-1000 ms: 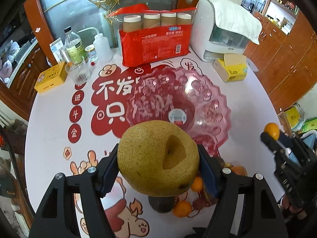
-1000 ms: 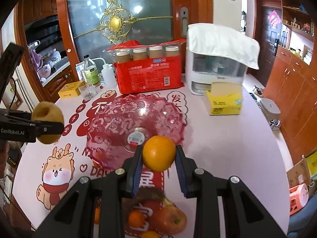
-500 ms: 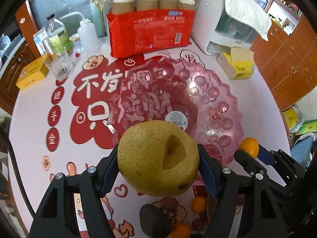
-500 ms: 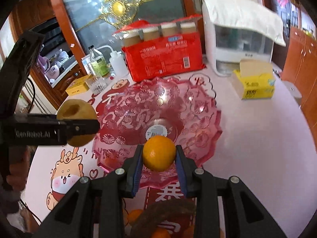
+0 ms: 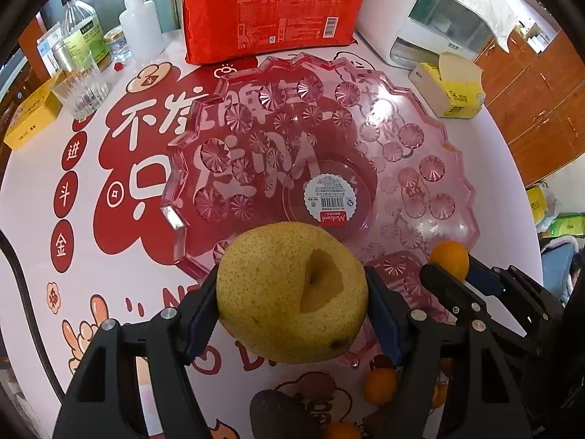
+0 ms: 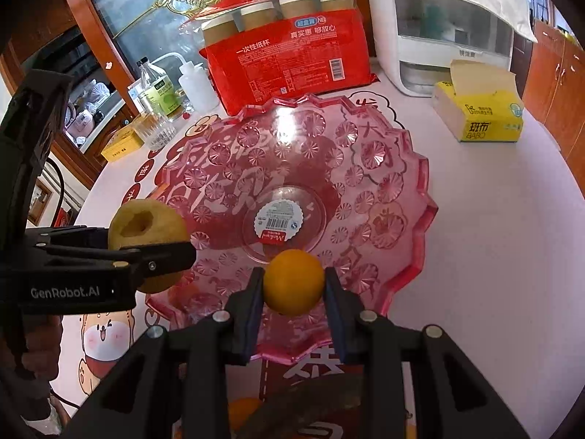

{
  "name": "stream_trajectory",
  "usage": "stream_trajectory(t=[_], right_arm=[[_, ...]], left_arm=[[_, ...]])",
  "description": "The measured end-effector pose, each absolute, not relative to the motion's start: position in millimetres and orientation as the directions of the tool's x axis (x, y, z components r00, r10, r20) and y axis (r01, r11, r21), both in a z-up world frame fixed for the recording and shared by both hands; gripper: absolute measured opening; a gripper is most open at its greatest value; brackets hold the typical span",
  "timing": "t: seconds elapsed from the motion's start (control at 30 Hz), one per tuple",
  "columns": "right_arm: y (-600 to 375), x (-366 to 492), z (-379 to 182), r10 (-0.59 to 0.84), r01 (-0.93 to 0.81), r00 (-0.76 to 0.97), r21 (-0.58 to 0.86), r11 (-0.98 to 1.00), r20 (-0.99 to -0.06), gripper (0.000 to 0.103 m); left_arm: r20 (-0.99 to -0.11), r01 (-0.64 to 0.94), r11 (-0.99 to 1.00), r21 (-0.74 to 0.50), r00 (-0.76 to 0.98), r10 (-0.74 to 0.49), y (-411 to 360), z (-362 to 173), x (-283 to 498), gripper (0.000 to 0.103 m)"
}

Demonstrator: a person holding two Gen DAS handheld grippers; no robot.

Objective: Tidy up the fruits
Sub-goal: 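Carry the pear and mandarin to the pink bowl and release both, then move both open tools back toward the remaining fruit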

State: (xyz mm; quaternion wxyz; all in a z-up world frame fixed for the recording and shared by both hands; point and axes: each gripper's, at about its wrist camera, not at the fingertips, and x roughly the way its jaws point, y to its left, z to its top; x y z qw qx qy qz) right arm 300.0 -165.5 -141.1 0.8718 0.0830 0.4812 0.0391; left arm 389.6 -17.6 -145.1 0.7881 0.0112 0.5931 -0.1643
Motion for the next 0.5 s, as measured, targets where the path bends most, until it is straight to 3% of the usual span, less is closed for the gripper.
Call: stream_trajectory(t=[0.17, 0.27, 0.33, 0.5], right_arm=[[-166.2, 300.1, -138.3, 0.152, 0.004, 0.540, 0.183, 0.983, -0.828, 0.032], [-167.2, 298.8, -135.7, 0.141, 0.012, 0.553, 0.177, 0.984, -0.821, 0.041], [-168.9, 296.2, -131.5, 0.138, 0.018, 0.573, 0.181, 0.983, -0.808, 0.049], [-170.1, 291.0, -122.5, 0.132, 0.025, 0.592, 0.181, 0.983, -0.795, 0.049]], left_arm=[[-0.941, 0.255, 0.950, -0.182, 0.235, -0.243, -16.6, -147.4, 391.5, 0.072], [-0.921, 0.236, 0.952, -0.196, 0.288, -0.262, -13.1, -135.3, 390.4, 0.092], [-0.908, 0.235, 0.949, -0.209, 0.314, -0.278, -12.6, -126.4, 389.7, 0.092], [-0.907, 0.218, 0.955, -0.200, 0.328, -0.265, -10.2, -114.2, 384.5, 0.092]])
